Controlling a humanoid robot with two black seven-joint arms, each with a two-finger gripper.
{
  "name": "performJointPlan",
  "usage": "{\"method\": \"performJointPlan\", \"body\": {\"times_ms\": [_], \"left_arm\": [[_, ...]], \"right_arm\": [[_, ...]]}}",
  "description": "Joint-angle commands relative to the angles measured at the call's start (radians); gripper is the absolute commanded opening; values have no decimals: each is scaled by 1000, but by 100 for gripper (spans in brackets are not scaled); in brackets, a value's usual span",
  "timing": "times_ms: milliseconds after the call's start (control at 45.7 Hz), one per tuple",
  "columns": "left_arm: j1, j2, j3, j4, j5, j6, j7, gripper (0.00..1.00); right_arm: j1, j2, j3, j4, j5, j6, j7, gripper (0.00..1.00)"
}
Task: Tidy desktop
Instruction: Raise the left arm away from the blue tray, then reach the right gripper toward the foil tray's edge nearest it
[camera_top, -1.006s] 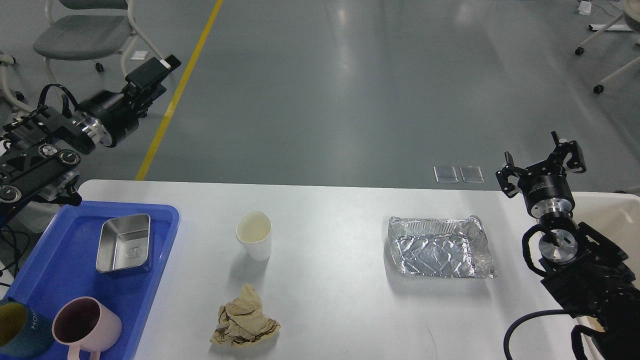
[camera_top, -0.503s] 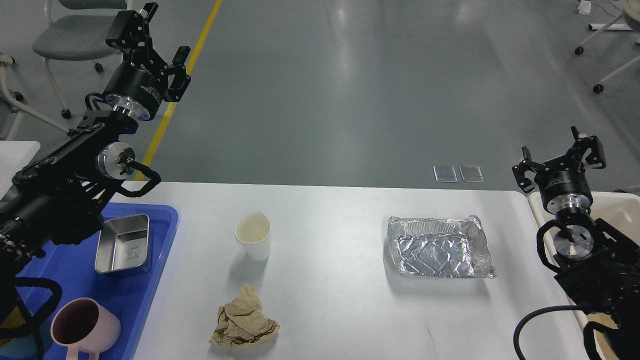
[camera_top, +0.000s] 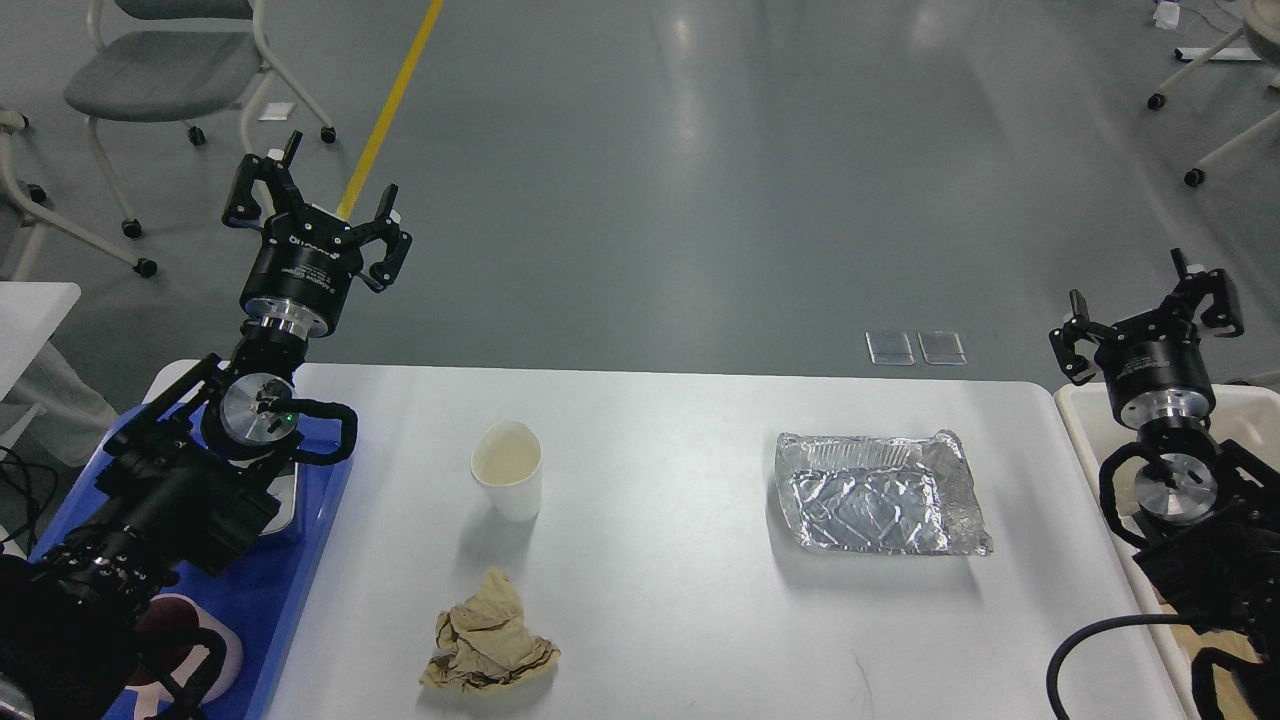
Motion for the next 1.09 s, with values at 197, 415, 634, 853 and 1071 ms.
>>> {"method": "performJointPlan", "body": {"times_ms": [197,415,634,853,1071], "left_arm": [[24,-21,-52,-3,-22,-26,32,97],[26,-33,-59,-3,-22,-31,32,97],[29,-52,-61,-3,-22,-31,32,97],[34,-58,-58,-4,-21,-32,32,97],[34,-64,-58,-4,-21,-32,31,97]], "right_arm": [[10,-53,-9,0,-4,15,1,100],[4,-83,-37,3,-4,20,3,100],[17,-92,-127,23,-97,81,7,100],[30,-271,-321,249,-286,167,15,100],[49,-541,-324,629,-637,190,88,100]]}}
